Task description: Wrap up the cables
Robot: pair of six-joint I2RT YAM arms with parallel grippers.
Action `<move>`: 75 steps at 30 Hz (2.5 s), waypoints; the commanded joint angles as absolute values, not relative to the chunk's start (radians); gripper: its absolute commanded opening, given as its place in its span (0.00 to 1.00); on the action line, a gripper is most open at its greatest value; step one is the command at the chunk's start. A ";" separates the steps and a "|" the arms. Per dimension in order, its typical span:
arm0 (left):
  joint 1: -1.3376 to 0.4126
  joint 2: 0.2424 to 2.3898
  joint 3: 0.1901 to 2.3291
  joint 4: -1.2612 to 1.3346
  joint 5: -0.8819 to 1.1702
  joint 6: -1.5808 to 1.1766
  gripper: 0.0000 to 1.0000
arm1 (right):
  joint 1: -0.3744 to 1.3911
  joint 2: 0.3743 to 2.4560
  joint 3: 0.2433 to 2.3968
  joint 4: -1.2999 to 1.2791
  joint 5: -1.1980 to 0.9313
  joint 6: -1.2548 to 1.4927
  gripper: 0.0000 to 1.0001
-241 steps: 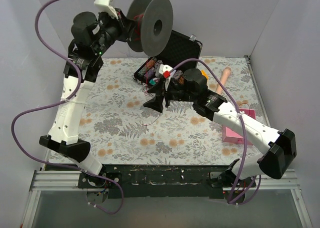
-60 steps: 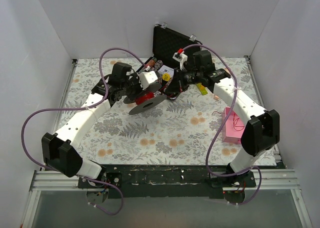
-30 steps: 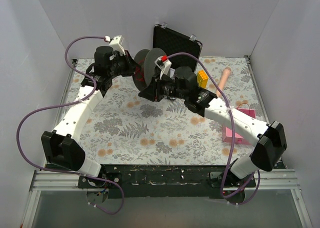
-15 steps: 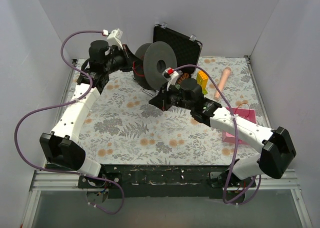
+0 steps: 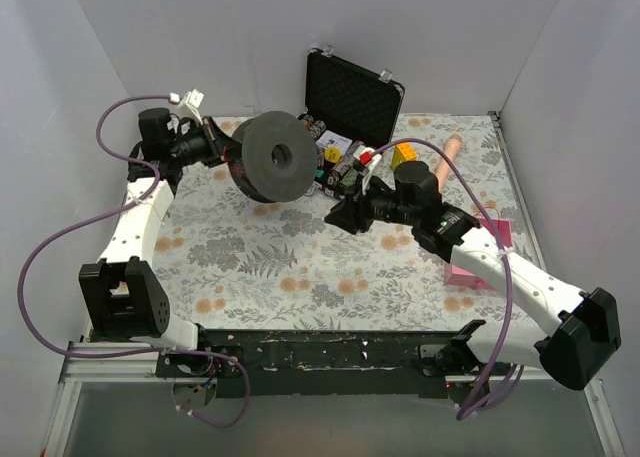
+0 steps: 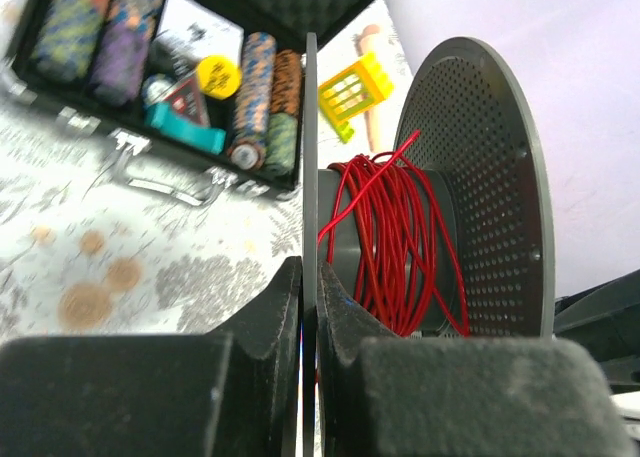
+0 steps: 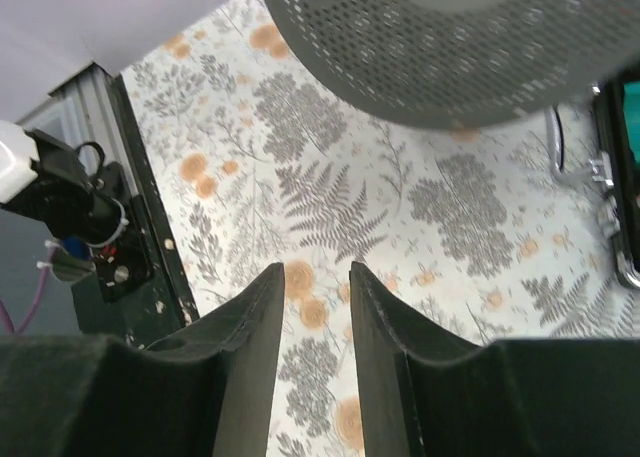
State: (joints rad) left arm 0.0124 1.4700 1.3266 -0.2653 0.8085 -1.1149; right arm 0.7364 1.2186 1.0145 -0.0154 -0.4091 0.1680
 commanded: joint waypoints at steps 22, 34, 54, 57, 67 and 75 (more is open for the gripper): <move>0.238 1.770 1.054 -0.406 1.023 -0.669 0.00 | 0.615 1.201 0.988 -0.173 -0.379 0.104 0.47; 0.273 1.876 1.043 -0.351 0.576 -0.540 0.46 | 0.615 1.220 1.015 -0.170 -0.419 0.110 0.48; 0.275 1.642 1.029 -0.245 0.253 -0.383 0.68 | 0.603 1.209 1.058 -0.288 -0.272 0.081 0.54; 0.270 1.573 1.032 -0.271 0.314 -0.396 0.70 | 0.559 1.210 1.043 -0.324 -0.197 0.106 0.56; 0.025 1.238 0.875 -0.250 0.294 -0.382 0.92 | 0.241 1.065 0.726 -0.112 -0.071 0.163 0.69; 0.025 1.160 0.654 0.033 0.175 -0.639 0.98 | 0.075 0.976 0.442 0.260 0.089 0.147 0.73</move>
